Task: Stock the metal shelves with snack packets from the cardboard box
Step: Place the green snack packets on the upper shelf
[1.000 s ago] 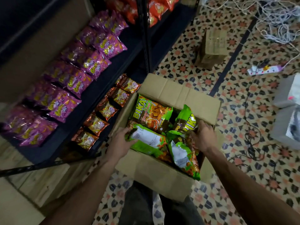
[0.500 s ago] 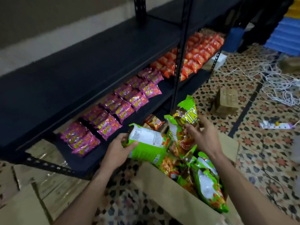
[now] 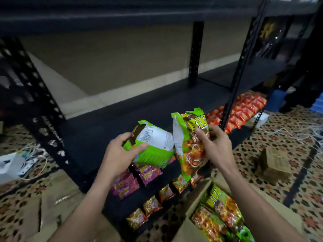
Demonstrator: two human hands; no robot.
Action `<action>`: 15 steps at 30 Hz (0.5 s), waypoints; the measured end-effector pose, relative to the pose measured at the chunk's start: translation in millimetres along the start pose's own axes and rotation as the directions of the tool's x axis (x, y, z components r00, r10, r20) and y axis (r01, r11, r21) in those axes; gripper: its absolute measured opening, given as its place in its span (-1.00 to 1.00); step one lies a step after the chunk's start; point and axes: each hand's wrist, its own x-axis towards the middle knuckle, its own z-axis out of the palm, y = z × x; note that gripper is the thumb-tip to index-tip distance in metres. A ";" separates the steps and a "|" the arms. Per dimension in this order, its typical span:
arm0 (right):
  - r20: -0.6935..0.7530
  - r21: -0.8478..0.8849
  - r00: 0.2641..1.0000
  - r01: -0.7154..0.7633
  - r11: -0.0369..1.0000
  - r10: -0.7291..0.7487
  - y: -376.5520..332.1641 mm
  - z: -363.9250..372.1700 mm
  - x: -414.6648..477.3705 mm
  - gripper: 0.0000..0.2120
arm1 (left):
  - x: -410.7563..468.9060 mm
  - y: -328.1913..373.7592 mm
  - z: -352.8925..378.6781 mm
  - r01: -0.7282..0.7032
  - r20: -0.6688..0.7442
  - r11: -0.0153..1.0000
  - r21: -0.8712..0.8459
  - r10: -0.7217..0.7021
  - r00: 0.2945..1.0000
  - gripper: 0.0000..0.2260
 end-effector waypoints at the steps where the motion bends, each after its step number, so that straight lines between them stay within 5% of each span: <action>1: 0.007 0.019 1.000 0.004 1.000 -0.005 -8.8 3.4 6.2 -0.65 | 3.9 6.3 -6.9 -0.003 -0.037 0.999 -0.032 0.002 0.999 -0.75; 8: 0.027 0.024 0.997 0.073 0.997 -0.074 -36.0 27.2 49.8 -0.69 | 42.5 19.4 -33.5 -0.068 -0.319 0.992 -0.110 0.029 0.947 -0.70; 12: 0.071 0.036 0.995 0.073 0.997 -0.076 -43.0 42.1 81.2 -0.68 | 60.2 13.5 -31.4 -0.128 -0.479 0.974 0.189 0.205 0.853 -0.64; 15: 0.114 0.006 0.991 0.069 0.998 -0.069 -41.7 53.4 98.7 -0.65 | 58.5 1.1 -16.0 -0.177 -0.463 0.851 0.495 0.430 0.775 -0.57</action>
